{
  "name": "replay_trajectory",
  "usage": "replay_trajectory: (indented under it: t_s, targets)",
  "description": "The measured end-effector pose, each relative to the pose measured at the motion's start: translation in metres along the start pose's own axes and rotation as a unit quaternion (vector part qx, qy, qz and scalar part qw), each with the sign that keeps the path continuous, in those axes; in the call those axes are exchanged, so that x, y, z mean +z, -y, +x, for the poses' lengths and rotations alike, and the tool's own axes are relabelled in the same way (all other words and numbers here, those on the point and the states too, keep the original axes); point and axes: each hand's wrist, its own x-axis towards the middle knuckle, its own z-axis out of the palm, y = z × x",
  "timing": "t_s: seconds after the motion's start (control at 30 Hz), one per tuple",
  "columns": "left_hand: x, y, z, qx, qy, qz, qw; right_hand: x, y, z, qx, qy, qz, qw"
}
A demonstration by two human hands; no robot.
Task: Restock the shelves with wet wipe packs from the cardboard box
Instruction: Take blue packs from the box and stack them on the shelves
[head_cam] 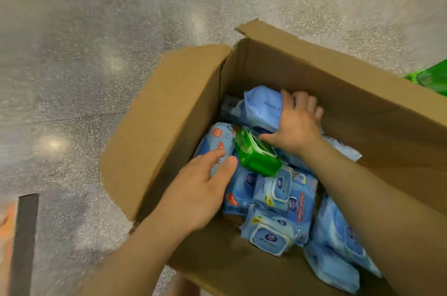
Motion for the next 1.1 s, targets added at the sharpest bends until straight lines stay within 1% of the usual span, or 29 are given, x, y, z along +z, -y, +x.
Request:
replay_trajectory:
  t_s: [0.1, 0.2, 0.27, 0.33, 0.37, 0.4, 0.43, 0.5, 0.57, 0.6, 0.67, 0.73, 0.77, 0.8, 0.87, 0.9, 0.93, 1.03, 1.07, 1.1]
  targets:
    - [0.003, 0.0, -0.004, -0.007, 0.003, -0.012, 1.0, 0.001, 0.004, -0.001, -0.005, -0.023, -0.026, 0.999]
    - [0.004, -0.001, -0.009, -0.004, 0.01, -0.018, 1.0, 0.01, 0.004, -0.013, -0.009, 0.004, 0.001, 1.0]
    - [0.002, -0.003, -0.012, 0.0, 0.027, -0.024, 0.999, 0.009, -0.001, -0.021, -0.003, 0.007, 0.005, 1.0]
    - [-0.004, -0.008, -0.019, 0.007, 0.036, -0.026, 0.999, -0.007, -0.002, -0.033, 0.006, 0.014, 0.01, 1.0]
    - [-0.007, -0.011, -0.022, 0.011, 0.04, -0.025, 0.999, -0.016, -0.002, -0.04, 0.015, 0.013, 0.035, 0.999]
    - [-0.01, -0.014, -0.025, 0.017, 0.044, -0.025, 0.999, -0.027, -0.002, -0.049, 0.026, 0.008, 0.087, 0.996]
    - [-0.013, -0.019, -0.029, 0.026, 0.045, -0.026, 0.998, -0.044, -0.001, -0.061, 0.049, 0.004, 0.161, 0.986]
    - [-0.016, -0.026, -0.035, 0.036, 0.046, -0.03, 0.998, -0.072, -0.001, -0.088, 0.112, -0.007, 0.314, 0.943]
    - [-0.018, -0.038, -0.042, 0.043, 0.052, -0.049, 0.997, -0.105, 0.0, -0.12, 0.178, -0.019, 0.445, 0.877]
    - [-0.018, -0.046, -0.046, 0.041, 0.057, -0.062, 0.996, -0.119, -0.001, -0.136, 0.196, -0.029, 0.512, 0.836]
    - [-0.016, -0.067, -0.057, 0.049, 0.077, -0.102, 0.991, -0.151, -0.004, -0.167, 0.229, -0.046, 0.635, 0.737]
    - [-0.012, -0.092, -0.07, 0.066, 0.12, -0.151, 0.979, -0.18, -0.009, -0.198, 0.235, -0.036, 0.734, 0.636]
    - [-0.011, -0.108, -0.081, 0.076, 0.153, -0.178, 0.969, -0.196, -0.011, -0.215, 0.247, -0.021, 0.76, 0.6]
    - [-0.011, -0.124, -0.093, 0.079, 0.195, -0.221, 0.952, -0.213, -0.012, -0.232, 0.253, -0.012, 0.775, 0.578]
    - [-0.007, -0.148, -0.116, 0.074, 0.274, -0.308, 0.908, -0.24, -0.017, -0.267, 0.227, -0.005, 0.813, 0.537]
    - [-0.002, -0.159, -0.129, 0.073, 0.309, -0.336, 0.887, -0.253, -0.02, -0.285, 0.236, -0.013, 0.818, 0.524]
    - [0.005, -0.168, -0.142, 0.075, 0.338, -0.361, 0.866, -0.262, -0.025, -0.302, 0.241, -0.013, 0.816, 0.525]
    - [0.032, -0.195, -0.185, 0.039, 0.4, -0.421, 0.813, -0.273, -0.046, -0.349, 0.252, -0.054, 0.76, 0.597]
    - [0.042, -0.202, -0.198, 0.037, 0.414, -0.426, 0.803, -0.277, -0.049, -0.365, 0.259, -0.074, 0.743, 0.613]
    - [0.051, -0.206, -0.209, 0.038, 0.424, -0.424, 0.799, -0.278, -0.053, -0.379, 0.271, -0.089, 0.733, 0.617]
